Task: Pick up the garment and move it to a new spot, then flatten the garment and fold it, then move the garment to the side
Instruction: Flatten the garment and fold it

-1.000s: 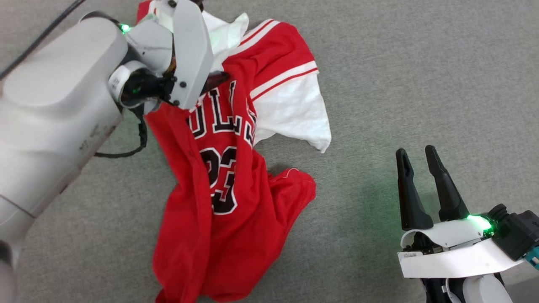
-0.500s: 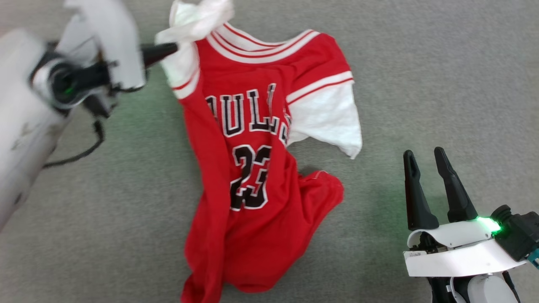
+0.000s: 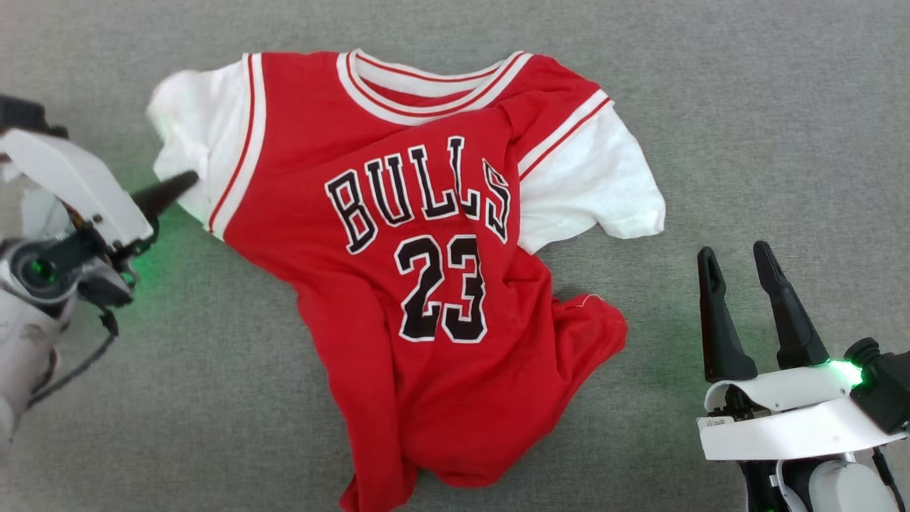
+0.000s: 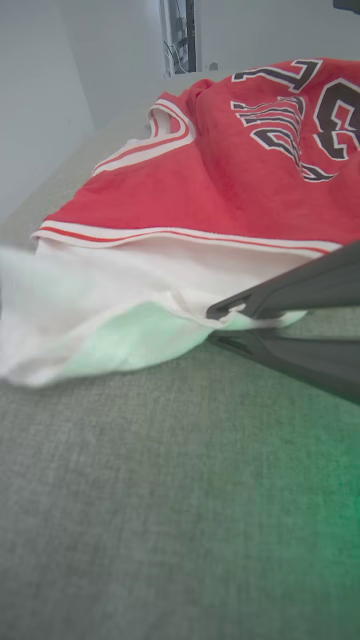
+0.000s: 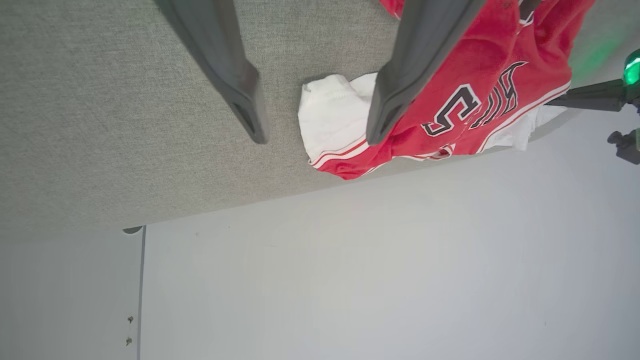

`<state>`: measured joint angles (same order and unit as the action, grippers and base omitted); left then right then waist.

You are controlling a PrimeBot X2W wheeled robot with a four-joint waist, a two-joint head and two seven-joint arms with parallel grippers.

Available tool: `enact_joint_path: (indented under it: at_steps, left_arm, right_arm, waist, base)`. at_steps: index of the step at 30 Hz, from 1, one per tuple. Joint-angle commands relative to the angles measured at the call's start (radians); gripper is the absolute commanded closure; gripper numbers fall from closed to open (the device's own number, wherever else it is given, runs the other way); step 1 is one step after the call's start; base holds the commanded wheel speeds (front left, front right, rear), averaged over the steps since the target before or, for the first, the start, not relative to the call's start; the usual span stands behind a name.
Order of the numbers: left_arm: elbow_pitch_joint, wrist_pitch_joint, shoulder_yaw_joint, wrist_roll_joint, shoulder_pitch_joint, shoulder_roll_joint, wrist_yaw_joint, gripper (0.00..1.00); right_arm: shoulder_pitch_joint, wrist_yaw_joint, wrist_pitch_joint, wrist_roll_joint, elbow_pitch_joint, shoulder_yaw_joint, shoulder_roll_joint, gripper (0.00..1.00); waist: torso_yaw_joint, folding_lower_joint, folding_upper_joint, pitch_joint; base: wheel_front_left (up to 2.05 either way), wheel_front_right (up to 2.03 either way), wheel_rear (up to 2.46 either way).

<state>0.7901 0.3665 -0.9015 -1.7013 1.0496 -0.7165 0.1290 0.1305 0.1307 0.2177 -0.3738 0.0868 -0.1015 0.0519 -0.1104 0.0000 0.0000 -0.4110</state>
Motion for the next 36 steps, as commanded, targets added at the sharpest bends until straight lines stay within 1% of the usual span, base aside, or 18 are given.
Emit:
enact_joint_path:
  at_steps: [1,2,3,6,7,8,12,14,16,19,21,23,24,25,27,29,33,36]
  left_arm:
    - [0.009,0.000,0.006,-0.014,-0.020,0.009,0.003,1.00]
    - [0.016,-0.003,0.008,-0.015,-0.026,0.009,0.003,0.95]
    - [0.022,-0.003,0.013,-0.022,-0.031,0.012,0.002,0.83]
    - [0.045,-0.021,0.022,-0.015,-0.035,0.019,0.001,0.66]
    - [0.042,-0.028,0.018,-0.003,-0.034,0.019,0.001,0.53]
    - [0.038,-0.040,0.020,-0.001,-0.037,0.018,0.001,0.00]
    - [-0.046,-0.118,0.037,0.035,-0.059,-0.004,0.001,0.00]
    - [-0.112,-0.190,0.041,0.074,-0.079,-0.023,0.001,0.00]
    - [-0.190,-0.288,0.031,0.140,-0.112,-0.043,0.001,0.00]
    - [-0.261,-0.455,0.029,0.212,-0.181,-0.067,0.001,0.00]
    - [-0.293,-0.558,0.023,0.265,-0.220,-0.065,0.001,0.00]
    - [-0.314,-0.613,0.027,0.331,-0.255,-0.059,-0.008,0.00]
    - [-0.327,-0.624,0.036,0.360,-0.275,-0.047,-0.016,0.00]
    - [-0.343,-0.629,0.047,0.416,-0.291,-0.041,-0.030,0.00]
    - [-0.393,-0.632,0.145,0.522,-0.328,-0.011,-0.072,0.00]
    - [-0.460,-0.629,0.253,0.631,-0.410,0.041,-0.083,0.00]
    - [-0.585,-0.630,0.452,0.811,-0.567,0.126,-0.057,0.00]
    - [-0.639,-0.630,0.548,0.922,-0.659,0.192,-0.037,0.00]
  right_arm:
    - [-0.007,0.000,-0.008,0.004,0.009,0.006,-0.002,0.00]
    - [-0.007,0.000,-0.013,0.007,0.014,0.009,-0.002,0.00]
    - [-0.007,0.000,-0.019,0.010,0.019,0.011,-0.002,0.00]
    - [-0.005,0.000,-0.033,0.021,0.031,0.012,-0.002,0.00]
    - [-0.002,0.000,-0.040,0.027,0.034,0.009,-0.002,0.00]
    - [0.002,0.000,-0.046,0.034,0.036,0.007,-0.002,0.00]
    - [0.031,0.000,-0.098,0.076,0.042,-0.004,0.001,0.00]
    - [0.049,0.000,-0.141,0.100,0.038,-0.008,0.024,0.00]
    - [0.076,0.000,-0.194,0.111,0.031,-0.015,0.054,0.00]
    - [0.124,0.000,-0.303,0.100,0.019,-0.008,0.103,0.00]
    - [0.161,0.000,-0.391,0.092,0.007,-0.005,0.145,0.00]
    - [0.206,0.000,-0.479,0.071,-0.006,-0.003,0.179,0.00]
    - [0.226,0.000,-0.530,0.058,-0.016,0.003,0.197,0.00]
    - [0.247,0.000,-0.576,0.050,-0.024,0.001,0.219,0.00]
    - [0.295,0.000,-0.669,0.027,-0.043,0.016,0.244,0.00]
    - [0.342,0.000,-0.759,0.003,-0.067,0.015,0.265,0.00]
    - [0.458,0.000,-0.918,-0.040,-0.145,0.004,0.301,0.00]
    - [0.532,0.000,-1.041,-0.062,-0.228,-0.011,0.318,0.00]
  waist:
    - [0.006,0.0000,0.0000,-0.001]
    - [0.008,0.0000,0.0000,-0.001]
    - [0.010,0.0000,0.0000,-0.001]
    - [0.011,0.0000,0.0000,0.000]
    - [0.010,0.0000,0.0000,0.002]
    - [0.009,0.0000,0.0000,0.004]
    - [0.010,0.0000,0.0000,0.018]
    - [0.014,0.0000,0.0000,0.026]
    - [0.022,0.0000,0.0000,0.034]
    - [0.046,0.0000,0.0000,0.046]
    - [0.067,0.0000,0.0000,0.052]
    - [0.090,0.0000,0.0000,0.052]
    - [0.104,0.0000,0.0000,0.052]
    - [0.118,0.0000,0.0000,0.051]
    - [0.147,0.0000,0.0000,0.046]
    - [0.172,0.0000,0.0000,0.042]
    - [0.201,0.0000,0.0000,0.031]
    - [0.224,0.0000,0.0000,0.021]
  base:
    - [0.00,0.00,0.00]
    - [0.00,0.00,0.00]
    - [0.00,0.00,0.00]
    - [0.00,0.00,0.00]
    - [0.00,0.00,0.00]
    - [0.00,0.00,0.00]
    - [0.00,0.00,0.00]
    - [0.00,0.00,0.00]
    - [0.00,0.00,0.00]
    - [0.00,0.00,0.00]
    - [0.00,0.00,0.00]
    - [0.00,0.00,0.00]
    - [0.00,0.00,0.00]
    - [0.00,0.00,0.00]
    - [0.00,0.00,0.00]
    - [0.00,0.00,0.00]
    - [0.00,0.00,0.00]
    - [0.00,0.00,0.00]
